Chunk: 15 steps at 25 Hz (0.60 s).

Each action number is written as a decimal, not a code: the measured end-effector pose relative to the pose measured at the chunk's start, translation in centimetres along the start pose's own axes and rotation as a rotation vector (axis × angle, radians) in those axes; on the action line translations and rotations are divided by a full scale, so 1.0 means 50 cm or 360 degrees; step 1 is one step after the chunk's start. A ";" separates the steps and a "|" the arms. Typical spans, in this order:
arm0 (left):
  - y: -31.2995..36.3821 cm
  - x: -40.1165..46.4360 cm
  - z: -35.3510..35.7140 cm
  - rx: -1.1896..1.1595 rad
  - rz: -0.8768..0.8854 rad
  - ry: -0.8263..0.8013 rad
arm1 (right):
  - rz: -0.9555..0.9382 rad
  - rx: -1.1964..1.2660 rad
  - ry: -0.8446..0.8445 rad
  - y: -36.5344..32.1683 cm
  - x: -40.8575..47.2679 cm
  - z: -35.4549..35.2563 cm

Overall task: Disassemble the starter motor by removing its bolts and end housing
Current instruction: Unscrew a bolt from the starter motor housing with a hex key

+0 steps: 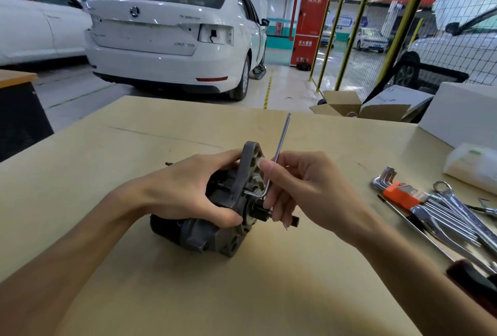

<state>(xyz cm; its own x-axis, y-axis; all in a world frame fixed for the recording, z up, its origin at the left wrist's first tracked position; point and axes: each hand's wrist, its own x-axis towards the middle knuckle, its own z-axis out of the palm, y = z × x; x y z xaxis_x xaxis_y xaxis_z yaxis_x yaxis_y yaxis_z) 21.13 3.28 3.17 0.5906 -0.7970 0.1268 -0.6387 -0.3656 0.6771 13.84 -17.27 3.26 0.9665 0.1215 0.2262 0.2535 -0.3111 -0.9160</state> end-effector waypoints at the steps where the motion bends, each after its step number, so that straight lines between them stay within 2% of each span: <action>1: 0.000 -0.001 -0.001 -0.0020 0.0000 -0.0028 | 0.0023 0.0009 -0.0013 0.001 0.000 0.001; 15: 0.012 0.000 0.000 0.0023 -0.0060 -0.0054 | 0.0209 0.0125 0.0090 0.005 -0.003 0.018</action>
<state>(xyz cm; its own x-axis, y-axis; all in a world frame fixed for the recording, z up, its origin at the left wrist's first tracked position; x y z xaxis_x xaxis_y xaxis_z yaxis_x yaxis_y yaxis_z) 20.76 3.09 3.57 0.5975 -0.7982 0.0767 -0.6234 -0.4022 0.6705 13.70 -16.50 2.70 0.9924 0.0307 0.1192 0.1230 -0.2461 -0.9614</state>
